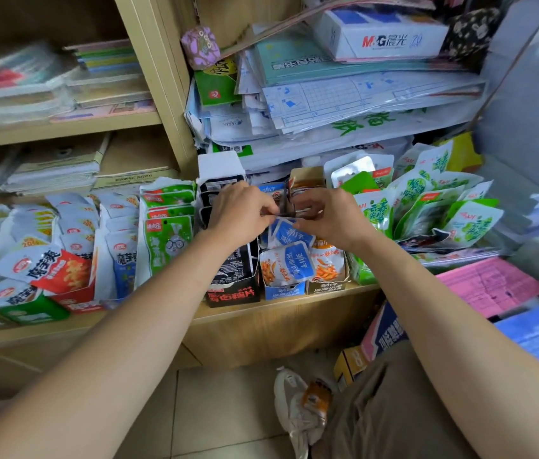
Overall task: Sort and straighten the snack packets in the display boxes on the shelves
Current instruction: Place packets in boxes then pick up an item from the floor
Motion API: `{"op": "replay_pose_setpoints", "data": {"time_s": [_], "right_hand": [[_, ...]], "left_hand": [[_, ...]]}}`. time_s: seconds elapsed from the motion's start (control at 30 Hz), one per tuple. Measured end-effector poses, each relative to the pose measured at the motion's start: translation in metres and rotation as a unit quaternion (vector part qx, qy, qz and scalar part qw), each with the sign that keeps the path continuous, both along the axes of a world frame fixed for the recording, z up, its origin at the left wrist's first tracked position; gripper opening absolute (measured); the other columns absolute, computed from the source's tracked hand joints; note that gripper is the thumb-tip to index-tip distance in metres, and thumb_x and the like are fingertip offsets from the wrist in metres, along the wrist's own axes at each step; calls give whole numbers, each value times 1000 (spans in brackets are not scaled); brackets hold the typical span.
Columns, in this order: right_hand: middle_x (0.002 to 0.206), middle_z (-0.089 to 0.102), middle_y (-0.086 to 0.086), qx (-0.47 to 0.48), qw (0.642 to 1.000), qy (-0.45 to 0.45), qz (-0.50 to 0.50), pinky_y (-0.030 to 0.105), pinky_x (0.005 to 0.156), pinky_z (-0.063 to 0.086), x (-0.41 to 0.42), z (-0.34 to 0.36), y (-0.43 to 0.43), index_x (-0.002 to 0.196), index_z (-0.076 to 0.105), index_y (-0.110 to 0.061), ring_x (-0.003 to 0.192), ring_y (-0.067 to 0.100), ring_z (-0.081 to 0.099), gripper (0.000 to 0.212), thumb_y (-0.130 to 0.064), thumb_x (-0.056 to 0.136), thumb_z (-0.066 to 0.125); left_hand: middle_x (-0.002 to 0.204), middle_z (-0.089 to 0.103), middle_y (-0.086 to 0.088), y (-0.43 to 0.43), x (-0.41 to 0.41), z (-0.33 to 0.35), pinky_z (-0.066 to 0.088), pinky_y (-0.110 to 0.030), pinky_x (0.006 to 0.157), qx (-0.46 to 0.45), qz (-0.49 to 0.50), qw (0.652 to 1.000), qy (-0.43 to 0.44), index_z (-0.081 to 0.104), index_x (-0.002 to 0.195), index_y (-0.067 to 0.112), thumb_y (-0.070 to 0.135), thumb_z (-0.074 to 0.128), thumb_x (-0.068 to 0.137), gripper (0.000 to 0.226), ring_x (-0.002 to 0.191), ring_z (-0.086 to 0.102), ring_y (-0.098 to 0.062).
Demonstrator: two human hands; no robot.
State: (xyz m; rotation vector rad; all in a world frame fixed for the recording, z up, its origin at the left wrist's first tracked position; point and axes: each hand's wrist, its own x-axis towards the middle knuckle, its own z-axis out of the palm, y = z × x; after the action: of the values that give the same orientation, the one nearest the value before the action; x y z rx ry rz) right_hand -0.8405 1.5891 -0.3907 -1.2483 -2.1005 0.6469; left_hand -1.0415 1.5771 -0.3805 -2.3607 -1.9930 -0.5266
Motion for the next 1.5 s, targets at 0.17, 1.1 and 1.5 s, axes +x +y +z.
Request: {"op": "replay_pose_setpoints", "data": {"time_s": [0.17, 1.1, 1.5], "right_hand": [[101, 74, 1, -8, 1000, -28, 12, 35, 82, 58, 1, 1, -11, 113, 74, -15, 89, 15, 68, 32, -17, 81, 82], [109, 70, 1, -251, 876, -398, 108, 37, 95, 52, -52, -121, -109, 112, 71, -22, 103, 21, 64, 27, -26, 85, 73], [102, 67, -3, -300, 841, -444, 78, 38, 87, 57, -36, -194, -85, 104, 69, -30, 95, 18, 65, 18, -24, 87, 71]], "left_hand": [[119, 70, 2, -28, -11, 14, 47, -37, 96, -18, -55, 994, -94, 72, 120, 36, 33, 76, 87, 33, 111, 60, -19], [86, 74, 4, -156, -17, -298, 48, -30, 72, -351, -31, 899, -259, 76, 81, 21, 38, 61, 81, 23, 84, 68, -15], [121, 67, -8, -158, 82, -437, 44, -39, 94, -416, 53, 907, -39, 59, 125, 22, 77, 68, 68, 80, 112, 63, -29]]}}
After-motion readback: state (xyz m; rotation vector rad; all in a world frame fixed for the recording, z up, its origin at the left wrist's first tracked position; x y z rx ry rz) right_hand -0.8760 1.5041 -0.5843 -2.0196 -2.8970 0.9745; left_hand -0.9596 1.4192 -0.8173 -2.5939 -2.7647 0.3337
